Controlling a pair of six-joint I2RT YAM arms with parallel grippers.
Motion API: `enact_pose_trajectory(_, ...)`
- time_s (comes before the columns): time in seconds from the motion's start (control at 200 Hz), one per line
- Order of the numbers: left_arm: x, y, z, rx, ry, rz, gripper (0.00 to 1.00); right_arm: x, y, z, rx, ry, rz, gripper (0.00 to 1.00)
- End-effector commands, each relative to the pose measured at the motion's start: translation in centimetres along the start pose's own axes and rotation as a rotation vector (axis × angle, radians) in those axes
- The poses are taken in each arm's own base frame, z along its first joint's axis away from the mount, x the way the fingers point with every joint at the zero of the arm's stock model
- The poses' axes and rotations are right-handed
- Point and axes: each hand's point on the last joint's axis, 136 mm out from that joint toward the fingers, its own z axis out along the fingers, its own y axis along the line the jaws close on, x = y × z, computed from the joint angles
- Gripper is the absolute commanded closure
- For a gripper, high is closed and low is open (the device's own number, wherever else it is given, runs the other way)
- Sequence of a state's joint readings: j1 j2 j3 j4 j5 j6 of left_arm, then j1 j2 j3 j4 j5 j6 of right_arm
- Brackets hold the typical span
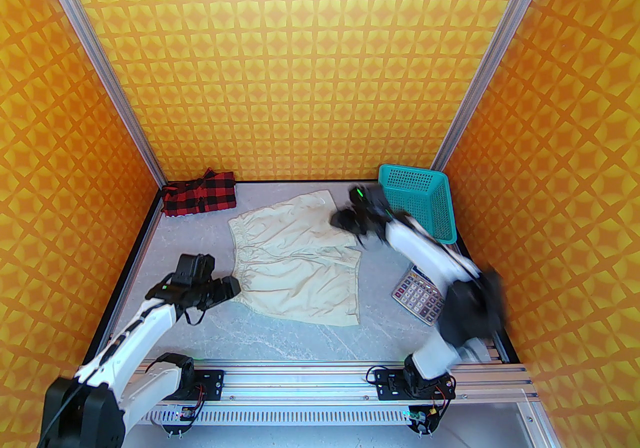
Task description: Fold and stack the mixed laundry pile
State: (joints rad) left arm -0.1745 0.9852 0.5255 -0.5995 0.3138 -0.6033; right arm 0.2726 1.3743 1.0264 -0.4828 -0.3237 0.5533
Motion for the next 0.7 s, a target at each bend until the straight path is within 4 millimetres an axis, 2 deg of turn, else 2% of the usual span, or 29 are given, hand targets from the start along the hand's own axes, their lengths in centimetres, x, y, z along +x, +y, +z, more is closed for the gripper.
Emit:
enact_pose_trajectory(0.0, 0.3, -0.5, 0.4, 0.054, 0.004, -0.068, 0.30, 6.8, -2.9, -2.8, 0.043, 0.095, 0.111, 0.50)
enact_pose_trajectory(0.135, 1.0, 0.1, 0.6, 0.051, 0.009, -0.086, 0.28, 14.3, -5.8, -4.6, 0.098, 0.239, 0.233, 0.51)
enact_pose_trajectory(0.22, 1.2, 0.1, 0.9, 0.067, 0.011, -0.106, 0.28, 17.5, -7.5, -4.9, 0.136, 0.294, 0.304, 0.51)
enact_pose_trajectory(0.29, 1.3, 0.0, 1.4, 0.086, 0.015, -0.122, 0.29, 19.3, -8.0, -4.5, 0.124, 0.323, 0.367, 0.51)
enact_pose_trajectory(0.385, 1.3, -0.1, 2.0, 0.108, 0.016, -0.134, 0.32, 20.3, -7.8, -3.1, 0.079, 0.336, 0.426, 0.51)
enact_pose_trajectory(0.59, 0.3, -0.5, 2.5, 0.117, 0.003, -0.123, 0.32, 20.1, -7.6, -0.5, 0.056, 0.333, 0.469, 0.53)
enact_pose_trajectory(0.695, 0.2, -0.4, 2.9, 0.115, 0.005, -0.131, 0.36, 20.3, -7.4, 0.1, 0.049, 0.345, 0.481, 0.53)
